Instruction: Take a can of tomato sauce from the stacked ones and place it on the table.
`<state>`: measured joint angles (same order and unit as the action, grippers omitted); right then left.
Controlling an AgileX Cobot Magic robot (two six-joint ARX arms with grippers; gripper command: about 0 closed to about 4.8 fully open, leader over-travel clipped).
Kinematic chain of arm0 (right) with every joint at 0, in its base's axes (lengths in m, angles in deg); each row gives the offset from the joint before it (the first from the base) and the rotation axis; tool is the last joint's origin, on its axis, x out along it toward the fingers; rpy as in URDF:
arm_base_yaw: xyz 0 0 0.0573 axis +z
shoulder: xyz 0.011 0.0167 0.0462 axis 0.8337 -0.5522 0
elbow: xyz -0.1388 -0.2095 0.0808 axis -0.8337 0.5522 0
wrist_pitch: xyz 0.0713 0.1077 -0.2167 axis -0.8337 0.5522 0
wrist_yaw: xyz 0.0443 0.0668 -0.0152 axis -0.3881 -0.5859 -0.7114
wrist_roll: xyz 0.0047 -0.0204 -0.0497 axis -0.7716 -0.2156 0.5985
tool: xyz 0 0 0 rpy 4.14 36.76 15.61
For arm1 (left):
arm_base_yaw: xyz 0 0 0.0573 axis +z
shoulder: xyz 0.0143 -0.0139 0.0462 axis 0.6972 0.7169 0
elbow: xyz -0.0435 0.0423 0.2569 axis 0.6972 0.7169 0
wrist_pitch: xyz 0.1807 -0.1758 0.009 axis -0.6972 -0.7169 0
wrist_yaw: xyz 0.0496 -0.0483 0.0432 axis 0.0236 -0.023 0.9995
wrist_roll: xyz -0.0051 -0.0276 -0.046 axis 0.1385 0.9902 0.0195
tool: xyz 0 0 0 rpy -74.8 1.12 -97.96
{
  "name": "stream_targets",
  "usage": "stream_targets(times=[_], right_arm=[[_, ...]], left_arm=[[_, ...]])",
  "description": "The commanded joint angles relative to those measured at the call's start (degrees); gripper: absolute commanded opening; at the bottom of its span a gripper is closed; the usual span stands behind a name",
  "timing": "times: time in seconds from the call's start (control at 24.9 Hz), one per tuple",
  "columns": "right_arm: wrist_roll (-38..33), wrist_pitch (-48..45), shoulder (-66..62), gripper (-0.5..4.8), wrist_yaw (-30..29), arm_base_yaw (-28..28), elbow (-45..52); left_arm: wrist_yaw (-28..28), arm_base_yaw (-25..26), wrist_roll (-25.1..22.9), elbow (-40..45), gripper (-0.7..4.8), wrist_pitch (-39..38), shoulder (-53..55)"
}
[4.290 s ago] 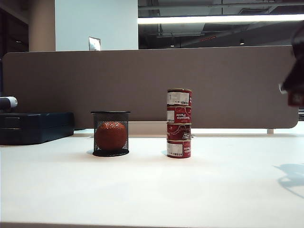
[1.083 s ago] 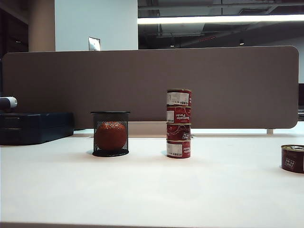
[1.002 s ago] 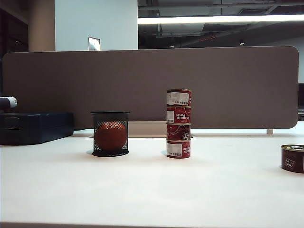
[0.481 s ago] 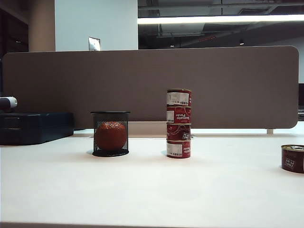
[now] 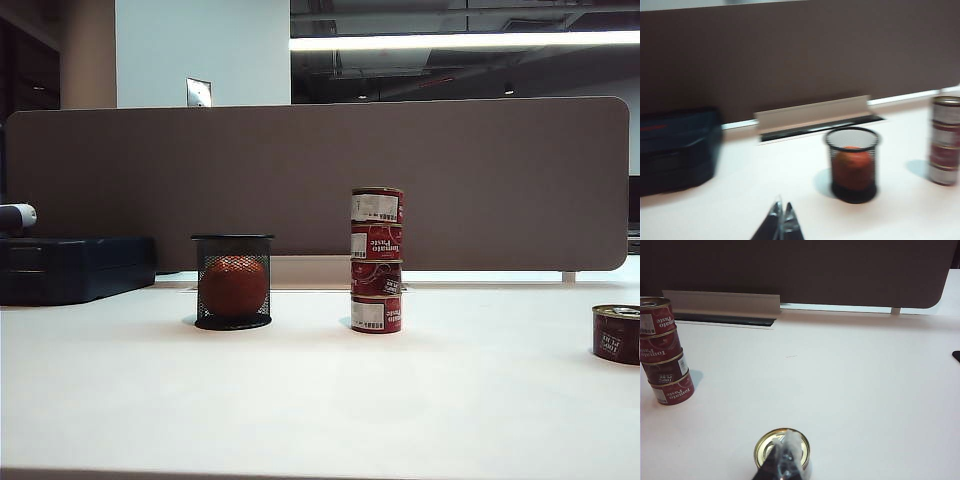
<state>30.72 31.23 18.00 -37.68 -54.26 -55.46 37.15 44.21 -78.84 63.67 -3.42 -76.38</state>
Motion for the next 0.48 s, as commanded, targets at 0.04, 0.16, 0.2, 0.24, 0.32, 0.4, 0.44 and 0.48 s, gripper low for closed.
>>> stream_targets(times=[0.04, 0.16, 0.2, 0.24, 0.32, 0.4, 0.44, 0.48], right_arm=[[-0.2, 0.5, 0.0, -0.08, 0.0, 0.0, 0.0], [1.2, 1.7, 0.0, -0.08, 0.0, 0.0, 0.0], [1.4, 1.7, 0.0, -0.08, 0.0, 0.0, 0.0], [1.4, 1.7, 0.0, -0.08, 0.0, 0.0, 0.0], [1.5, 1.9, 0.0, -0.08, 0.0, 0.0, 0.0], [1.5, 2.2, 0.0, -0.09, 0.0, 0.0, 0.0], [1.5, 2.3, 0.0, -0.08, 0.0, 0.0, 0.0], [1.4, 2.5, 0.0, -0.08, 0.0, 0.0, 0.0]], left_arm=[[5.5, 0.1, 0.0, -0.2, -0.06, 0.5, 0.0], [9.2, 0.1, 0.1, 0.0, -0.05, 0.4, 0.0], [10.0, 0.1, 0.2, 0.3, -0.05, 0.4, 0.0], [10.6, 0.1, 0.2, 0.4, -0.06, 0.4, 0.0], [11.8, 0.1, 0.2, 0.7, -0.06, -0.1, 0.0], [12.1, 0.1, 0.2, 0.7, -0.06, -0.9, 0.1], [12.1, 0.1, 0.2, 0.7, -0.05, -1.1, 0.0], [12.0, 0.1, 0.2, 0.7, -0.05, -1.3, 0.0]])
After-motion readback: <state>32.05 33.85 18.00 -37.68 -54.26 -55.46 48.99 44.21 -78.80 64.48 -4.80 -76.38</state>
